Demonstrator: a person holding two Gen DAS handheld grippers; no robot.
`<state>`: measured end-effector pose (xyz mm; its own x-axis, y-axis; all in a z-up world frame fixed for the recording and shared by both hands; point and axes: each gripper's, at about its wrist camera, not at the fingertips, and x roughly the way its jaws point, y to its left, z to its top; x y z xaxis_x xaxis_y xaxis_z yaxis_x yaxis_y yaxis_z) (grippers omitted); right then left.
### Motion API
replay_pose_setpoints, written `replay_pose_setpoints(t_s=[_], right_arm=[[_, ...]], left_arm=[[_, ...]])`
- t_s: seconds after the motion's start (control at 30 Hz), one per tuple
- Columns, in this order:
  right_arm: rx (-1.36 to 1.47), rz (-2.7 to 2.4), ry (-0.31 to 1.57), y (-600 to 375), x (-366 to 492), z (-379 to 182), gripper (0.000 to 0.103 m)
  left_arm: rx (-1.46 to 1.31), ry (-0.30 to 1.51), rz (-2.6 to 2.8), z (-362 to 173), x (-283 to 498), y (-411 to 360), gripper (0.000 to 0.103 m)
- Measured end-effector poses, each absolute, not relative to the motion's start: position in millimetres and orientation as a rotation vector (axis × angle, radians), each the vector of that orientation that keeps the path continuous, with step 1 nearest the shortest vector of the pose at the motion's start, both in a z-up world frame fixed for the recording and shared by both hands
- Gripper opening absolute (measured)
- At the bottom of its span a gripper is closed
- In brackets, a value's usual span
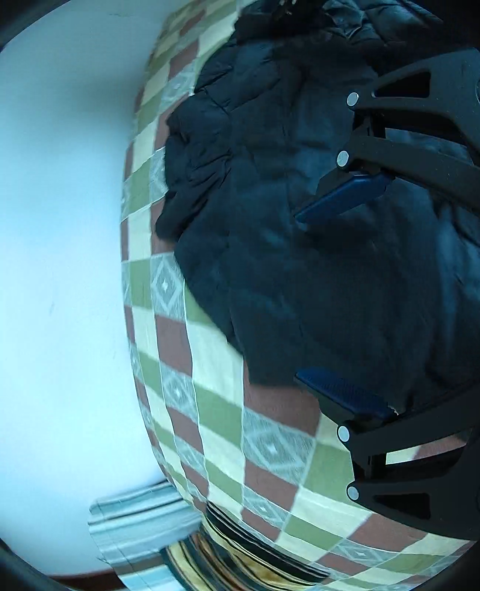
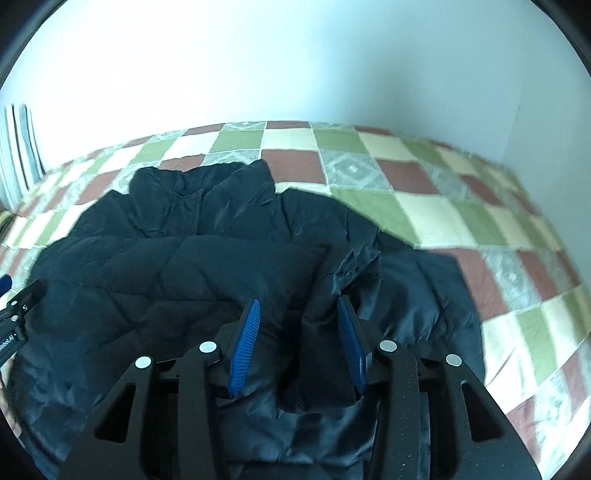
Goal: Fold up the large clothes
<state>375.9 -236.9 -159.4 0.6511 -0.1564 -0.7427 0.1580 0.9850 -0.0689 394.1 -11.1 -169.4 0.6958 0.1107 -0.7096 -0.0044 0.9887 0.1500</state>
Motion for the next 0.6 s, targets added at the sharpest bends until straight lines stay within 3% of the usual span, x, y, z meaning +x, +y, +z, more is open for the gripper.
replay_pose_setpoints(t_s=[0.27, 0.6], right_arm=[[0.074, -0.291, 0.988, -290, 359, -180, 0.046], [0.087, -0.237, 0.778, -259, 363, -129, 0.046]], left_arm=[[0.149, 0.79, 0.053, -169, 385, -14, 0.081], [0.127, 0.786, 0.101, -167, 401, 1, 0.081]])
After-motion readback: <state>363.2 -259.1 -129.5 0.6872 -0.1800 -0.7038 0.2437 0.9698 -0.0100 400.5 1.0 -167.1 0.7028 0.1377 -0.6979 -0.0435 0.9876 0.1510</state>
